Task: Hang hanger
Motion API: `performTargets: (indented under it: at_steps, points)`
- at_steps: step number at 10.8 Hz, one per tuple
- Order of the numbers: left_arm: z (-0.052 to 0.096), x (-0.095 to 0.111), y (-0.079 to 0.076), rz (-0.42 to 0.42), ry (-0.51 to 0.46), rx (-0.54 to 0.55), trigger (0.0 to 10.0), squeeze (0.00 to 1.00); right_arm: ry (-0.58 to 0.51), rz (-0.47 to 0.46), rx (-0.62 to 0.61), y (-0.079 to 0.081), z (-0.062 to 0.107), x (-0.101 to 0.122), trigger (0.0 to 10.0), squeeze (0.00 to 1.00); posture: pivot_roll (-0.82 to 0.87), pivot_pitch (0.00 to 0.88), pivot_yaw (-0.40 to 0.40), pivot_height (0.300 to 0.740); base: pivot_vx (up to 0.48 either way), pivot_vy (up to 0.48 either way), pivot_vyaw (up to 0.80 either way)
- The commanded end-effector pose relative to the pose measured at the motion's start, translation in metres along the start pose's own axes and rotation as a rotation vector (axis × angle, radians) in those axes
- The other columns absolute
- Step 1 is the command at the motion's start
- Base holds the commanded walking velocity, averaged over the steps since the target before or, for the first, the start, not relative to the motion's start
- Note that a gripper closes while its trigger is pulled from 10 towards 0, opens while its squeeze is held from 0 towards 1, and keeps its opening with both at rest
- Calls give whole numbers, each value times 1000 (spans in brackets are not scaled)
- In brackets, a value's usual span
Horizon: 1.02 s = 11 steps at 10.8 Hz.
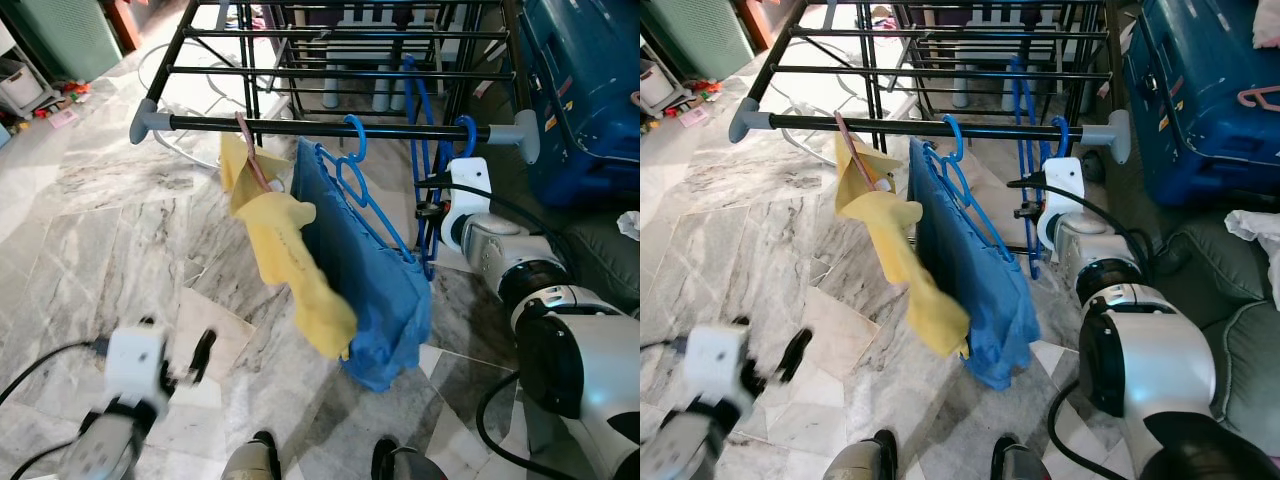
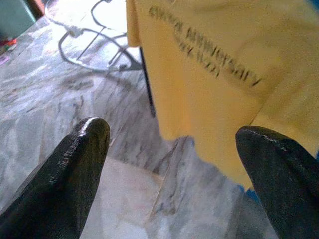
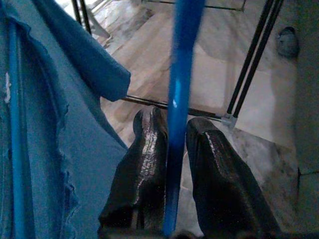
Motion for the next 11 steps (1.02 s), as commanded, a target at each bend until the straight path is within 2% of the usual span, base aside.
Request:
performTargets:
  at_steps: [1,2,4,5,6,9,11]
  points:
    - [1,-10,0,-2,45,5,10000,0,37,27,16,2,-1,-13,10000,1000,192,233,53,740,0,0,0]
    - [-2,-12,-3,-6,49,-2,10000,0,44,43,13,-1,0,-16,10000,1000,195,228,48,740,0,0,0]
    - [-4,-10,4,-5,42,21,10000,0,-12,99,-11,-6,1,-7,10000,1000,186,202,66,740,0,0,0]
    - [-9,-11,1,-17,44,-3,10000,0,-31,150,2,-4,1,-3,10000,1000,167,192,73,740,0,0,0]
    - [-19,-8,-2,-17,28,-23,10000,0,-39,170,20,-4,1,-2,10000,1000,134,172,86,740,0,0,0]
    - [-44,-8,-20,-15,20,-101,10000,0,-38,169,23,-8,3,-11,10000,1000,30,139,100,740,0,0,0]
    - [-61,-16,-37,-6,34,-157,10000,0,-31,147,-11,-19,5,-26,10000,1000,-59,120,79,740,0,0,0]
Point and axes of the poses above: a point about 5 cm out from each wrist's last joint towards the gripper, its own z axis pointing back from the gripper into the wrist, its own x axis along the axis of the wrist's last joint, y = z × x, the point moved 4 cm from there along -z, pointing out of the wrist towards the gripper, and after that the axes turned 1 degree about z, right-handed, at the moved point
